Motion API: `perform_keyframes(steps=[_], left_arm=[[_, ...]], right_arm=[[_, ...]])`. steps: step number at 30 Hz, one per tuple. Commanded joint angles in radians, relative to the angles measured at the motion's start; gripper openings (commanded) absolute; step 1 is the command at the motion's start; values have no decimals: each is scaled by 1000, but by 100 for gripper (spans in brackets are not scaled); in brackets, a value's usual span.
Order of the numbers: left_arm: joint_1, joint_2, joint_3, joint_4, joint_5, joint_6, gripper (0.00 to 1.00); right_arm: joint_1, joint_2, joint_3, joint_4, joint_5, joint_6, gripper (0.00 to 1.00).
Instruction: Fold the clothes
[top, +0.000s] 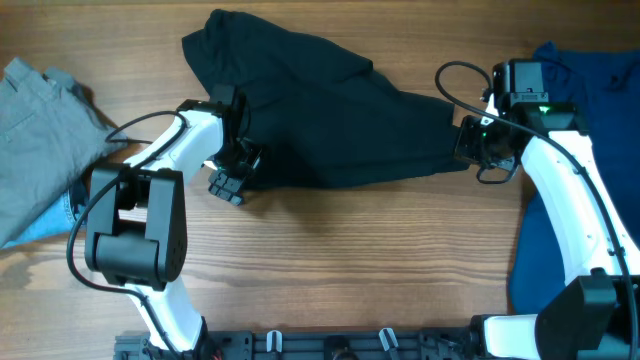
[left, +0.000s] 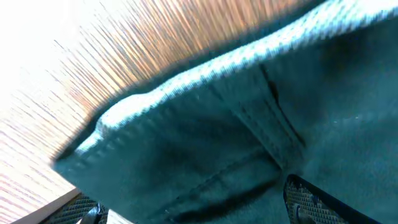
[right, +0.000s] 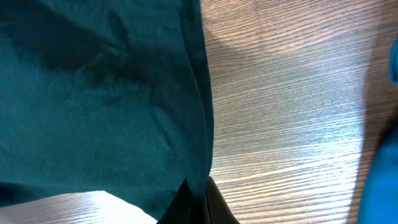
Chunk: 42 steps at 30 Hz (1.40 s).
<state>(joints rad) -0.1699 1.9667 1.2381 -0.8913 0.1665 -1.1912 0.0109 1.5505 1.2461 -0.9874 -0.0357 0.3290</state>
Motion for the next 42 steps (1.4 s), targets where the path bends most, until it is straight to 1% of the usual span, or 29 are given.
perform_keyframes(steps=[1, 4, 6, 8, 10, 12, 15, 16, 18, 19, 20, 25, 29, 32, 34, 36, 40, 42], left_arm=[[40, 43, -35, -42, -209, -74, 89], [55, 40, -35, -64, -243, -74, 91], [68, 40, -35, -67, -238, -74, 91], [72, 40, -35, -66, -227, -74, 88], [72, 40, -35, -67, -234, -74, 83], [72, 40, -35, -66, -236, -74, 75], [72, 40, -36, -48, -236, -74, 56], [72, 40, -35, -43, -240, -74, 46], [72, 40, -35, -38, -240, -74, 22], [72, 40, -35, -37, -240, -74, 15], [72, 40, -36, -40, -240, -73, 4], [72, 37, -35, -97, -269, -7, 4], [72, -4, -35, -116, -292, 82, 4], [72, -81, -34, -116, -292, 200, 4], [72, -148, -26, -117, -292, 295, 4], [72, -222, 1, -136, -291, 381, 4], [72, -383, 129, -193, -291, 541, 4], [72, -447, 212, -203, -292, 599, 4]], right_arm=[[-6, 3, -6, -3, 80, 12, 4], [-6, 3, -6, -3, 96, 12, 4], [-6, 3, -6, -2, 95, 11, 4], [-6, 3, -6, -3, 95, 11, 4], [-6, 3, -6, -4, 95, 11, 4], [-6, 3, -6, -4, 95, 11, 4], [-6, 3, -6, -4, 95, 11, 4], [-6, 3, -6, -4, 95, 11, 4], [-6, 3, -6, -4, 95, 11, 4], [-6, 3, -6, -4, 95, 11, 4], [-6, 3, -6, -5, 95, 11, 4], [-6, 3, -6, -2, 96, 11, 4], [-5, 3, -6, 5, 89, 12, 4], [-5, 3, -6, 3, 38, 4, 4], [-5, 3, -2, 5, -2, -39, 4], [-5, 1, 22, -13, -14, -48, 4], [-5, -24, 127, -37, -19, -50, 4], [-5, -50, 195, -39, -19, -58, 4]])
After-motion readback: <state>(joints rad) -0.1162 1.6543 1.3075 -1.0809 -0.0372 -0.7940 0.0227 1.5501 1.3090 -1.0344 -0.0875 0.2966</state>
